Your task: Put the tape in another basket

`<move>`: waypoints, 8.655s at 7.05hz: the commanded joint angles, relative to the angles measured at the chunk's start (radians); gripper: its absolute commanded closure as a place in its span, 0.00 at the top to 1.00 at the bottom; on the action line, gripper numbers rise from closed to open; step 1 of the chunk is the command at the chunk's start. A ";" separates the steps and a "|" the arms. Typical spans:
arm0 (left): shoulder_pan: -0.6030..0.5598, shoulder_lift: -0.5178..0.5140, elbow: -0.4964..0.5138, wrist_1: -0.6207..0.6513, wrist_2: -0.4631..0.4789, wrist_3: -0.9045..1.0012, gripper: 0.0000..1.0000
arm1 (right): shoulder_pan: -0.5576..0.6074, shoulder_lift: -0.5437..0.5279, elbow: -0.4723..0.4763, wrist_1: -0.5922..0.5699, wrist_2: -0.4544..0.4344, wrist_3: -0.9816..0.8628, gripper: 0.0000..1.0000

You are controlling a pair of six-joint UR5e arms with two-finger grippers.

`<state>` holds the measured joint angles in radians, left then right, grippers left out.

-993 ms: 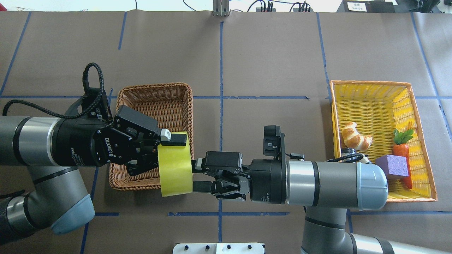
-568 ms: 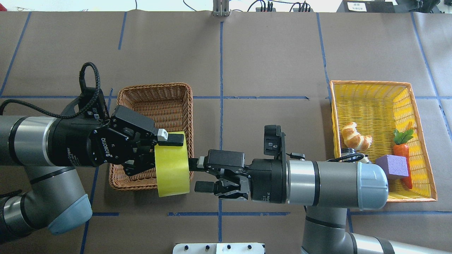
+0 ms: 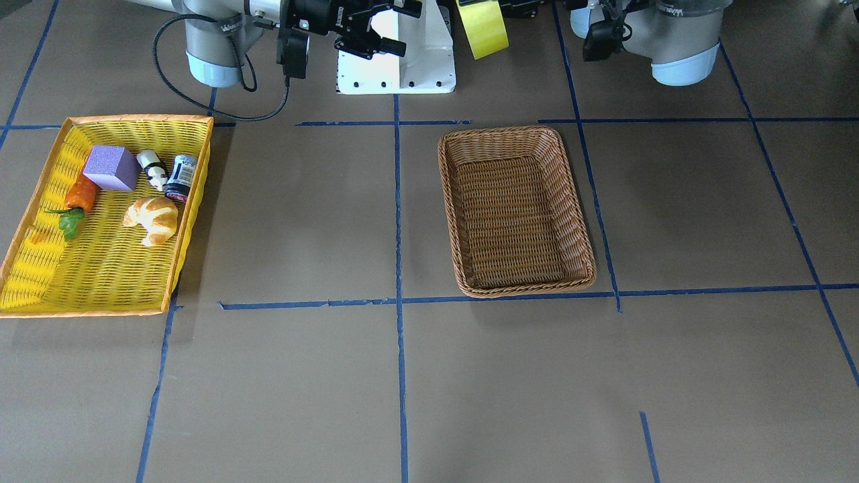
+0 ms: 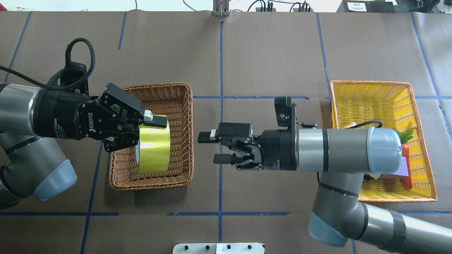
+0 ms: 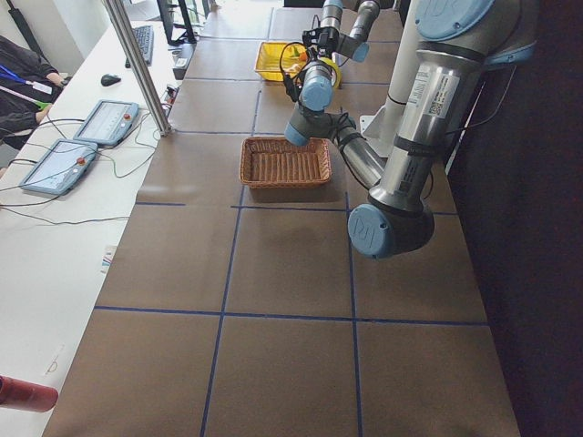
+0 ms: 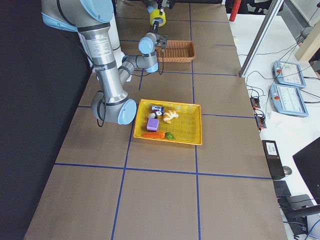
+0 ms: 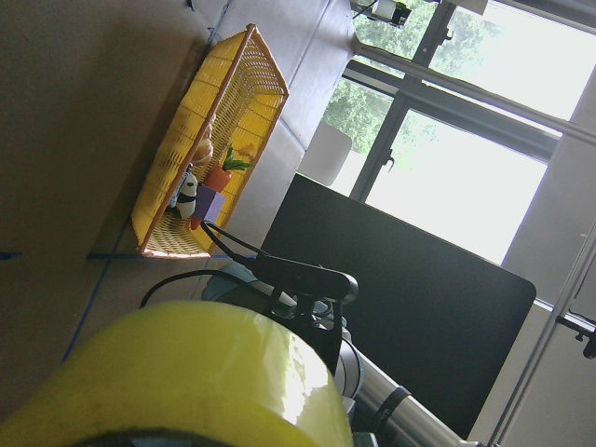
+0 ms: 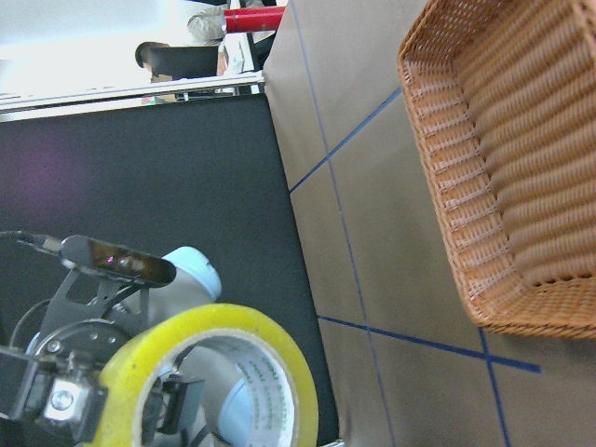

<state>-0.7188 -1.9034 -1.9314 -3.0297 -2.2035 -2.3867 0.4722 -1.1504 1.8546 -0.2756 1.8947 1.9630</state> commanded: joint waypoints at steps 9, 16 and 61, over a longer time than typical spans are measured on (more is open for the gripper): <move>0.080 -0.068 0.031 1.173 0.100 1.085 0.00 | 0.462 -0.018 0.029 -1.278 0.188 -1.227 1.00; 0.139 -0.155 0.172 1.332 0.229 1.380 0.06 | 0.723 -0.213 0.063 -1.358 0.405 -1.601 1.00; -0.895 0.346 0.365 1.556 -0.190 2.539 1.00 | 1.154 -0.542 -0.256 -1.151 0.558 -1.974 1.00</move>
<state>-1.6124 -1.5569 -1.5652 -1.4741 -2.3930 0.1519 1.6260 -1.6909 1.5984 -1.4267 2.4528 -0.0107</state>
